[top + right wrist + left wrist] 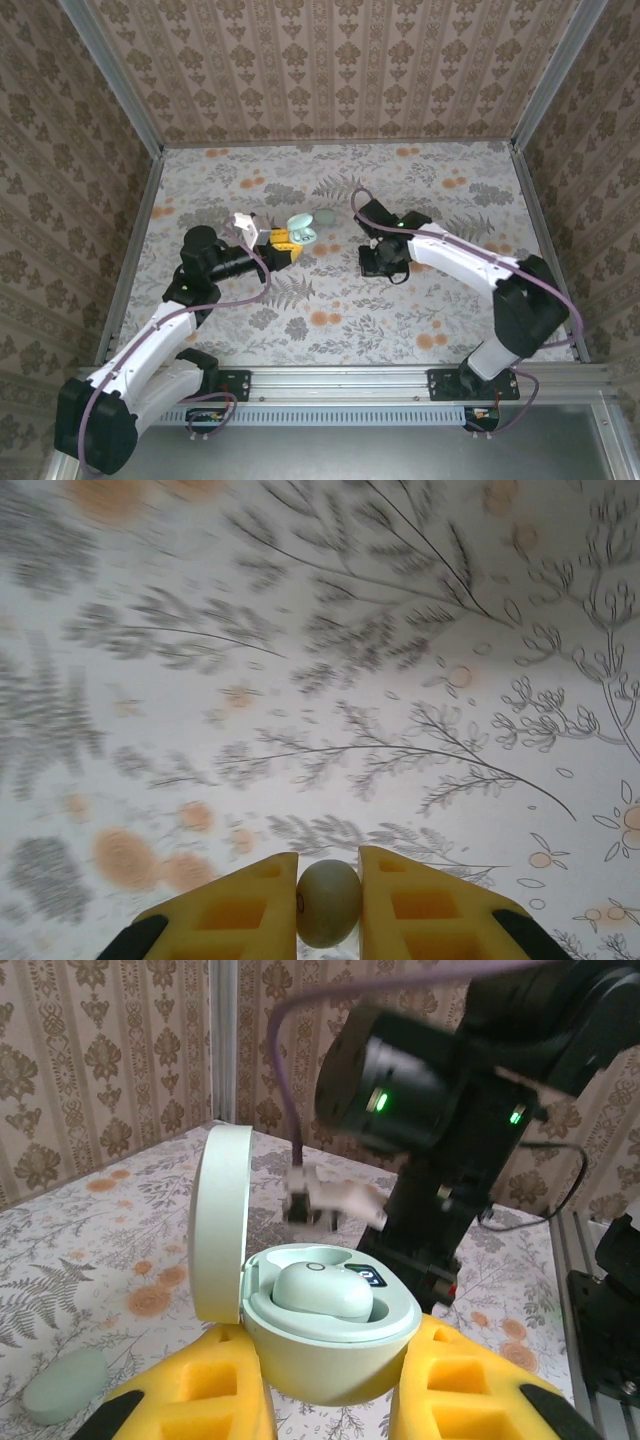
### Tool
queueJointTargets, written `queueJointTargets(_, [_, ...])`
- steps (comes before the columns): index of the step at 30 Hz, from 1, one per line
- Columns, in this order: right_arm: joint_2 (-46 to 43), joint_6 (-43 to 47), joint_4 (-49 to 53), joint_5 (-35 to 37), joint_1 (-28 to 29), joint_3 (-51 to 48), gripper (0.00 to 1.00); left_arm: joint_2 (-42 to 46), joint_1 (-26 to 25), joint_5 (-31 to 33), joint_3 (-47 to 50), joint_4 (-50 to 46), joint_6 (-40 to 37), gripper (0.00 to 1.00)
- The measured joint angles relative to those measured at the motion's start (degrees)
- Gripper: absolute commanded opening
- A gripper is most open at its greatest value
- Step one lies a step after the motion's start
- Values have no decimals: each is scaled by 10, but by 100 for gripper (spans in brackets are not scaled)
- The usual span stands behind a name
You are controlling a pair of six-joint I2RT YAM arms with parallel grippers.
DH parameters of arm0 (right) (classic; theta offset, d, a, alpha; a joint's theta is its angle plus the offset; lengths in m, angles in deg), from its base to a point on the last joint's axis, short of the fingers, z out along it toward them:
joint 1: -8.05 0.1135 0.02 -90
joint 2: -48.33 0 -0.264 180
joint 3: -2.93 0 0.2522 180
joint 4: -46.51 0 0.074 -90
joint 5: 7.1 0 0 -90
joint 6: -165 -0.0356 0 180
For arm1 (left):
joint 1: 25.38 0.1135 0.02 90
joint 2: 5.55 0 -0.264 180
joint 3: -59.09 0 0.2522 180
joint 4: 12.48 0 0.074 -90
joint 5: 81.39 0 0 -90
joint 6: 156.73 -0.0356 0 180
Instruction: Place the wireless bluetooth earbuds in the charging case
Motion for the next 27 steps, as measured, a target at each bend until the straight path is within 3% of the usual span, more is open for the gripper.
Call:
queueJointTargets(10, [-165,2,-87,-71,2,-4,13,-9,-2,-19,0,14,4,2])
queueJointTargets(27, [-164,5,-221,-238,26,47,13,-16,-21,-45,-8,23,11,2])
